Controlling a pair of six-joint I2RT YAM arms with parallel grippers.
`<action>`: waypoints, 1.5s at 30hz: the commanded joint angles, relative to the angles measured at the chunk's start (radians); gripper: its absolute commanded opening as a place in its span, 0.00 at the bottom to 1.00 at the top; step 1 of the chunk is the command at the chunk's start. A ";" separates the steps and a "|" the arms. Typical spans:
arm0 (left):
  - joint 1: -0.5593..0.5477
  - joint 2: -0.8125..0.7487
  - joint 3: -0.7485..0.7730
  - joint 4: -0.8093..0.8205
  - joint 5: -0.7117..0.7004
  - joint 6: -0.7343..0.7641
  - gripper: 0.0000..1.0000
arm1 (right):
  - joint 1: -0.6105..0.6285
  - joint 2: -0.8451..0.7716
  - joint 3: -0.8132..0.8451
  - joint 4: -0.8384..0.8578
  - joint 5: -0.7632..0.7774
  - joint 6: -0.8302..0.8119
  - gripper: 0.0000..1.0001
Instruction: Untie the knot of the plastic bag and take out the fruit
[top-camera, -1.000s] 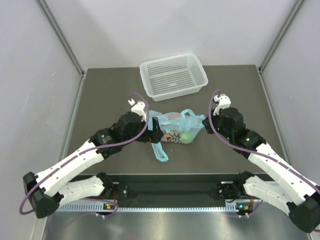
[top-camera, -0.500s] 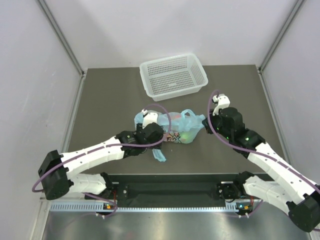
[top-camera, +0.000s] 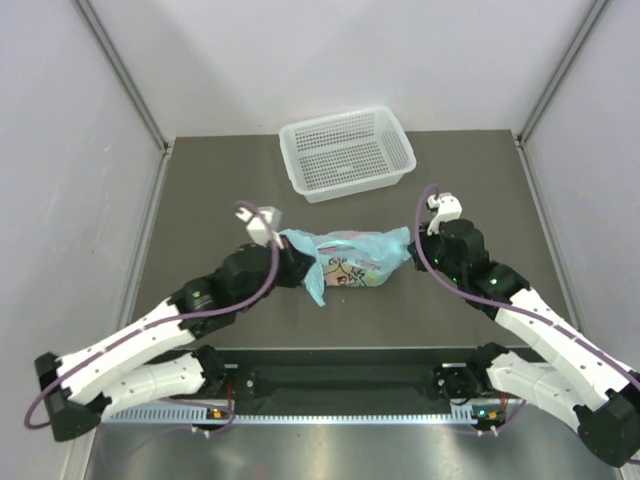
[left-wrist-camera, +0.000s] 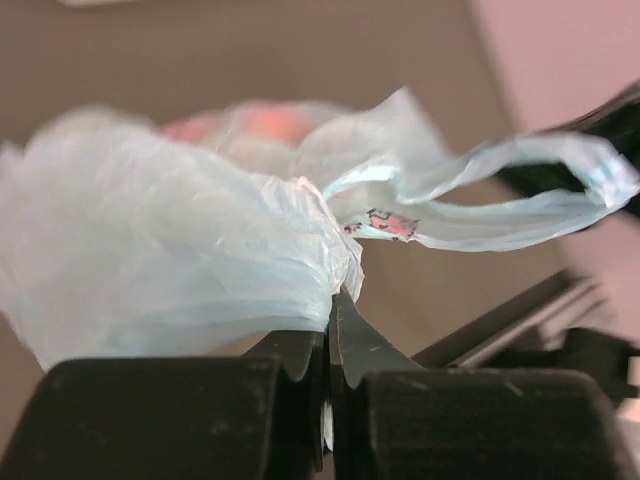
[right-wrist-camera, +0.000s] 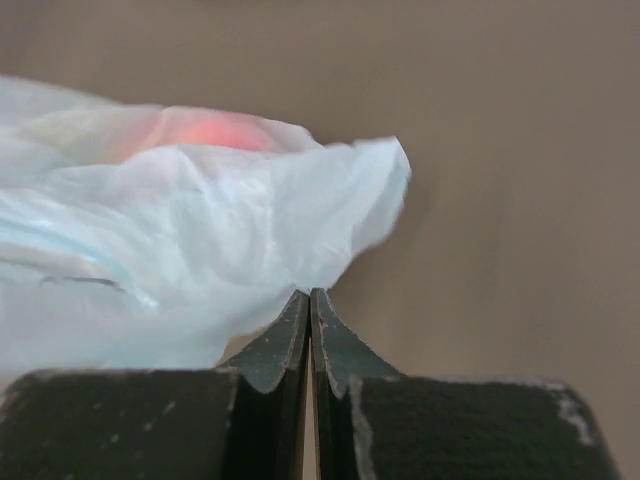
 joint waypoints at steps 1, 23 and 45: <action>0.023 -0.147 -0.046 0.163 0.041 -0.104 0.00 | -0.018 -0.030 -0.019 0.019 0.048 0.026 0.00; 0.047 -0.335 -0.182 0.457 -0.233 0.004 0.00 | -0.208 0.038 0.043 0.046 0.121 0.039 0.02; 0.529 -0.010 -0.201 1.035 0.469 -0.271 0.00 | -0.158 0.160 0.423 0.028 -0.336 -0.089 0.68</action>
